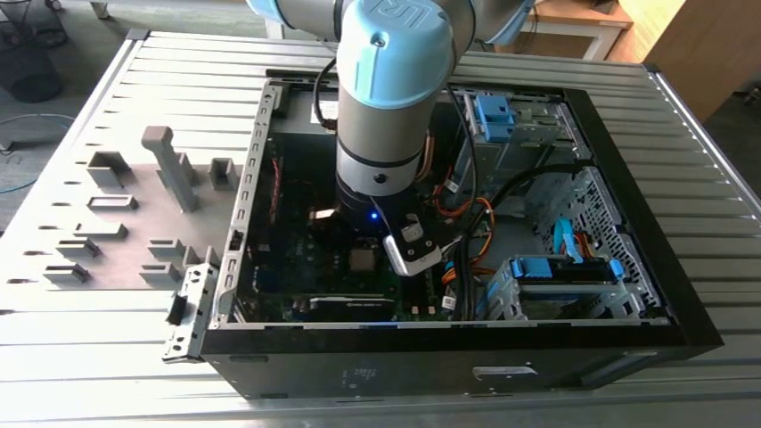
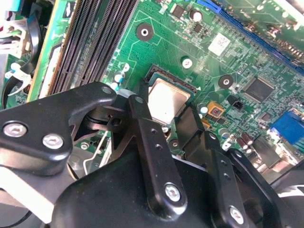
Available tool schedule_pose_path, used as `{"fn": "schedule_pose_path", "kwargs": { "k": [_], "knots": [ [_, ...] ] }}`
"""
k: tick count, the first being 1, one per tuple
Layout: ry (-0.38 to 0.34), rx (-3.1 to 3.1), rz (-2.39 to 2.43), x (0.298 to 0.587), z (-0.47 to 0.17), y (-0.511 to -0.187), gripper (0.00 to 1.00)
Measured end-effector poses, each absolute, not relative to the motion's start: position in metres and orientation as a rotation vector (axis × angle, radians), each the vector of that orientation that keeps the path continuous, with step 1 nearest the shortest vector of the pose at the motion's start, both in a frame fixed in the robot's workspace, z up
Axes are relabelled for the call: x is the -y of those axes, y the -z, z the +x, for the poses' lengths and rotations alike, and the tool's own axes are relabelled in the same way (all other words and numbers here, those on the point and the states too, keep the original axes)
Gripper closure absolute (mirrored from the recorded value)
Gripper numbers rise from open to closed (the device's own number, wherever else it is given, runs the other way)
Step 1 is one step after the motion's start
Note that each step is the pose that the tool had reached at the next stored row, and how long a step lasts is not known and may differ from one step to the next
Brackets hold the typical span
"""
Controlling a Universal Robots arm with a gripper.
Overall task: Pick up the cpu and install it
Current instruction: 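Pick up the cpu and move it towards the insertion slot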
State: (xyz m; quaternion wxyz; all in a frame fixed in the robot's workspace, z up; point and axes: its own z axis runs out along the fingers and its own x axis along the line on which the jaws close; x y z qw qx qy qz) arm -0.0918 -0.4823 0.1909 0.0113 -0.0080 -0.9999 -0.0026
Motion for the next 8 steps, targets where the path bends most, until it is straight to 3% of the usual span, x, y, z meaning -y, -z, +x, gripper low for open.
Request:
{"fn": "schedule_pose_path", "kwargs": {
  "k": [8],
  "knots": [
    [0.008, 3.119, -0.047, 0.4822, -0.0919, -0.1906, 0.53]
  ]
}}
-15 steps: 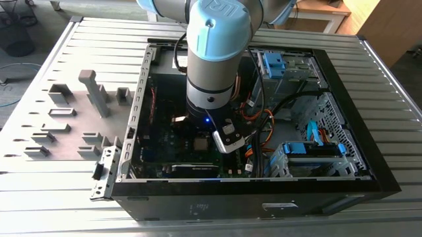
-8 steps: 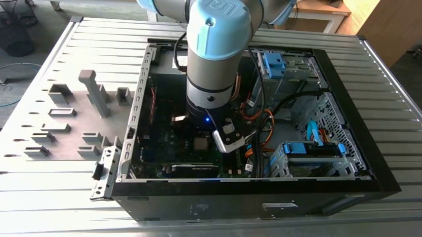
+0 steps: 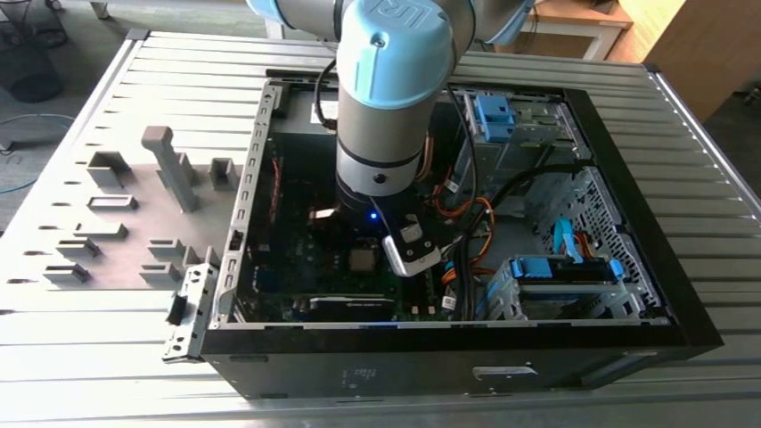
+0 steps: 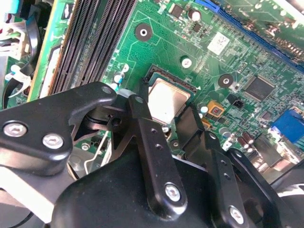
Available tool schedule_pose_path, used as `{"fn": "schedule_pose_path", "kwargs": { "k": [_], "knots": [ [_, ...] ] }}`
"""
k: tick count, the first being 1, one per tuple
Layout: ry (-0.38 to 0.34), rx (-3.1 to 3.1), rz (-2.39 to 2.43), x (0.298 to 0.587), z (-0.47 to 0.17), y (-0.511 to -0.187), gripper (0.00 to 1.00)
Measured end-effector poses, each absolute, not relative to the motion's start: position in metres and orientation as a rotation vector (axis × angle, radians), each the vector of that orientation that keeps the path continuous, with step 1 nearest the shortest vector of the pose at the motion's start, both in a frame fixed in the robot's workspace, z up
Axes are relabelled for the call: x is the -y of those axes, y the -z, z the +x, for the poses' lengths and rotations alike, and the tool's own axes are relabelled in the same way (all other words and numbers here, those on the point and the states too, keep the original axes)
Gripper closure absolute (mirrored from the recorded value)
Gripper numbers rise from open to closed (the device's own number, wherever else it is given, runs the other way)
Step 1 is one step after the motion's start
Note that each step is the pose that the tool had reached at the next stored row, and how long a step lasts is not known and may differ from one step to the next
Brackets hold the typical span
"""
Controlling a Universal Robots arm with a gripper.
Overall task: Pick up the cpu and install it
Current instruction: 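Pick up the cpu and move it towards the insertion slot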
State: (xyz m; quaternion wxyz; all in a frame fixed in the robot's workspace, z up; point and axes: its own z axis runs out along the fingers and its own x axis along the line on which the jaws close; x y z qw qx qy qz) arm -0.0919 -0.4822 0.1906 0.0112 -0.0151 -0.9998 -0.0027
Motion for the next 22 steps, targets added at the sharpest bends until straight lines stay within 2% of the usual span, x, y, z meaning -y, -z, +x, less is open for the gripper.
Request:
{"fn": "schedule_pose_path", "kwargs": {
  "k": [22],
  "knots": [
    [0.008, 3.118, -0.049, 0.4824, -0.0915, -0.1884, 0.53]
  ]
}}
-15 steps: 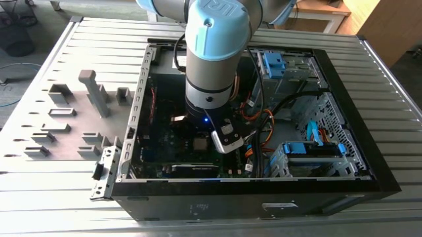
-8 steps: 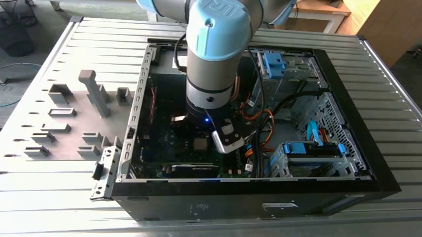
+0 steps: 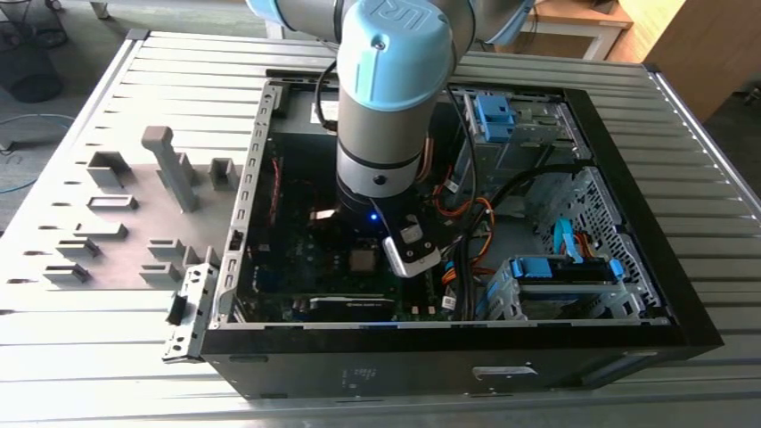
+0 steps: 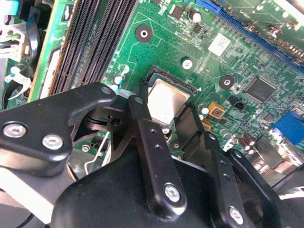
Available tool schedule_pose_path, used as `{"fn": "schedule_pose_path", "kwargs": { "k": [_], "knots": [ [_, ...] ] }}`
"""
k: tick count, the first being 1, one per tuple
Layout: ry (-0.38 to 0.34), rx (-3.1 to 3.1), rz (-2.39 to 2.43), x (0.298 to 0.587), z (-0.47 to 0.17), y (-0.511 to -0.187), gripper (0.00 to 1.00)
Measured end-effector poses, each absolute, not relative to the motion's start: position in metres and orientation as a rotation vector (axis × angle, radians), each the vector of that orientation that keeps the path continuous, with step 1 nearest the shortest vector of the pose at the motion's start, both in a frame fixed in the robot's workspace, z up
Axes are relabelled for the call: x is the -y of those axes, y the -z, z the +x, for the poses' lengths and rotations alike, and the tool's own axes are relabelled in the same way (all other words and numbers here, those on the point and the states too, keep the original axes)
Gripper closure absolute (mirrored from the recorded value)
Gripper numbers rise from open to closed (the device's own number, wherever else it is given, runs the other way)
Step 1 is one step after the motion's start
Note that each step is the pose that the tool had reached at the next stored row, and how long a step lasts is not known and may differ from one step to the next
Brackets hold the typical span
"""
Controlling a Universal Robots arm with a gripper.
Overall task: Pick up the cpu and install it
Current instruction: 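Pick up the cpu and move it towards the insertion slot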
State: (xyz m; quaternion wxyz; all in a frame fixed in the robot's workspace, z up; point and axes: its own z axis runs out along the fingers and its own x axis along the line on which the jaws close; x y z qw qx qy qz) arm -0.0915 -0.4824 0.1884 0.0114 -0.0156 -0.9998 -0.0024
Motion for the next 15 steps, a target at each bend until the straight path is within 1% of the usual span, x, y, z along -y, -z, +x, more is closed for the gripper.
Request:
{"fn": "schedule_pose_path", "kwargs": {
  "k": [15],
  "knots": [
    [0.008, 3.119, -0.049, 0.4823, -0.092, -0.1893, 0.53]
  ]
}}
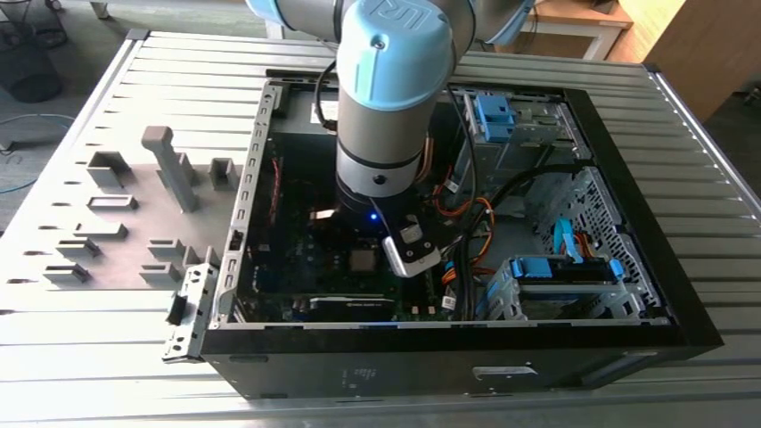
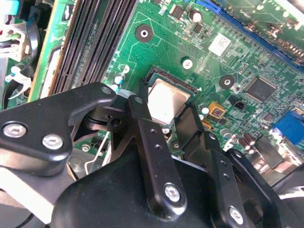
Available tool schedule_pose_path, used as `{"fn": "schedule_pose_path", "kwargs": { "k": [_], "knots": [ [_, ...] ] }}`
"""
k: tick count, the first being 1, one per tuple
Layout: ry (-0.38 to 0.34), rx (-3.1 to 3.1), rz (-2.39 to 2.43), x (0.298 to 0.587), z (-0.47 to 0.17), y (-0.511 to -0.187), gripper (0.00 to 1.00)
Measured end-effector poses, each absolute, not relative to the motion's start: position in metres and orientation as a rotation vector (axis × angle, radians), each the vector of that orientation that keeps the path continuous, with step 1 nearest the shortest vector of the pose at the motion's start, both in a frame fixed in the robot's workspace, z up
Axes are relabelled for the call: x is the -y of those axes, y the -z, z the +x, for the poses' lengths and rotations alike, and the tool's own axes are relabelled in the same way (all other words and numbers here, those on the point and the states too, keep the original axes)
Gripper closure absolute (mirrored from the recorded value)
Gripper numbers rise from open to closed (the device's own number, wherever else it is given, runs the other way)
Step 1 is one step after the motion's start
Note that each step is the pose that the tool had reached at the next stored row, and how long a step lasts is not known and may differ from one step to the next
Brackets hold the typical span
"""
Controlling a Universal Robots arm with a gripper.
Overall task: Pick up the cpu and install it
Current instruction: 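Pick up the cpu and move it towards the insertion slot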
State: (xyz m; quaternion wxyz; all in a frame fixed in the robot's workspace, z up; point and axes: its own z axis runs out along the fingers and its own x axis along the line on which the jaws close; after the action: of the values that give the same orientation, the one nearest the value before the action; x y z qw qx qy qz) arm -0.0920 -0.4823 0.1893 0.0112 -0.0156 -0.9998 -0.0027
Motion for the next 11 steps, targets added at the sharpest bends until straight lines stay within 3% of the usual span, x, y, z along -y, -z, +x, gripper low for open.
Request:
{"fn": "schedule_pose_path", "kwargs": {
  "k": [11],
  "knots": [
    [0.008, 3.119, -0.049, 0.4823, -0.0932, -0.1887, 0.53]
  ]
}}
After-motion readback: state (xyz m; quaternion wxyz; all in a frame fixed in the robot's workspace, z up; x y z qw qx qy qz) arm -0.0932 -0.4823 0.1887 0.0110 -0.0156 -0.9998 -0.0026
